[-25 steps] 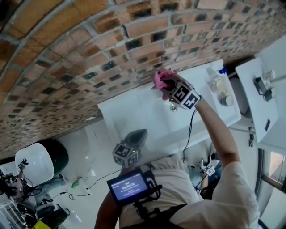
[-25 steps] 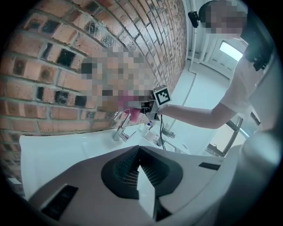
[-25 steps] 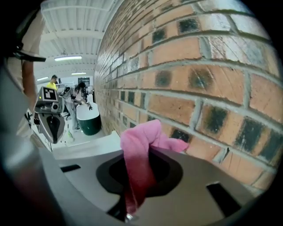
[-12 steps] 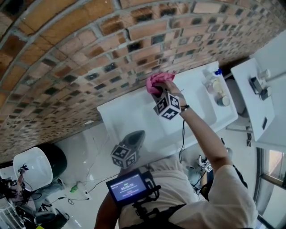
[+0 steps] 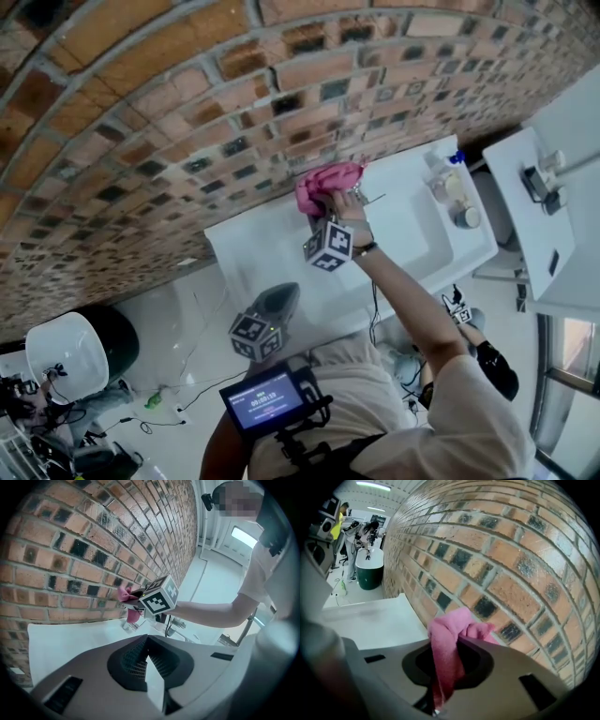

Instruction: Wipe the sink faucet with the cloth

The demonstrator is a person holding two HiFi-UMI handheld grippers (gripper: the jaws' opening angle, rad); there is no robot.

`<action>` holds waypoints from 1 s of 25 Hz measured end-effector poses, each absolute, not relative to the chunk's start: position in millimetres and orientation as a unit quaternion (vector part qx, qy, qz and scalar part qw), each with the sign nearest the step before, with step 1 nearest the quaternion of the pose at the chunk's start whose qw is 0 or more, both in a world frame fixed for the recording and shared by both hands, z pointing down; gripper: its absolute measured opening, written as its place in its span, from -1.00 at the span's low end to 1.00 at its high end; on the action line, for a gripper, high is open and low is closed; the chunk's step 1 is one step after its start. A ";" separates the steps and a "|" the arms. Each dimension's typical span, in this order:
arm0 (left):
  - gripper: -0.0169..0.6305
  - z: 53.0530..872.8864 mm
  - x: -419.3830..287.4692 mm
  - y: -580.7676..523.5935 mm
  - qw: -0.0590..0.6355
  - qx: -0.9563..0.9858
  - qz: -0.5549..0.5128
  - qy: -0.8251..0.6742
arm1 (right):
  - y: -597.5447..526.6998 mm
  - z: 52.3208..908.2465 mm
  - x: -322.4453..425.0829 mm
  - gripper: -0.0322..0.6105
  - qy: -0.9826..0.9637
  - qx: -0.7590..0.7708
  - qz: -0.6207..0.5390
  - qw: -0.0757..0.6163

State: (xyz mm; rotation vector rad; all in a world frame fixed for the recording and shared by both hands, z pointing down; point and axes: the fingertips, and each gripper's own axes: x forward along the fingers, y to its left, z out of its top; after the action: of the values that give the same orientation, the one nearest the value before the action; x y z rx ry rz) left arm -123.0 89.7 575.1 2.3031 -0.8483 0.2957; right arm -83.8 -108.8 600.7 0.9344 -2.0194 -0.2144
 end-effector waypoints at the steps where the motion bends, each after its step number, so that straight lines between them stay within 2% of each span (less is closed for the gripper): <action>1: -0.97 575.1 -125.0 90.2 0.328 0.879 0.113 -0.326 | -106.2 608.3 -87.5 -0.72 -0.814 0.373 -0.073 0.438; 11: -0.97 579.8 -146.5 95.9 0.337 0.870 0.111 -0.343 | -99.1 663.8 -116.2 -0.72 -0.828 0.355 0.020 0.434; 20: -0.97 582.1 -143.7 95.4 0.340 0.868 0.113 -0.345 | -45.9 724.6 -120.5 -0.72 -0.839 0.291 0.179 0.424; 23: -0.97 584.3 -142.6 93.9 0.338 0.868 0.114 -0.344 | -38.6 730.2 -106.5 -0.72 -0.824 0.332 0.298 0.349; 25: -0.97 584.7 -141.6 93.4 0.336 0.869 0.120 -0.342 | -42.0 725.9 -96.9 -0.72 -0.794 0.364 0.435 0.218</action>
State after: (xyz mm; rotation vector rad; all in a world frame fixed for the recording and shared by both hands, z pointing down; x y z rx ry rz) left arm -141.6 93.4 584.7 2.2674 -0.8918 0.3119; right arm -96.9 -42.0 725.9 1.0084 -2.1992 1.2032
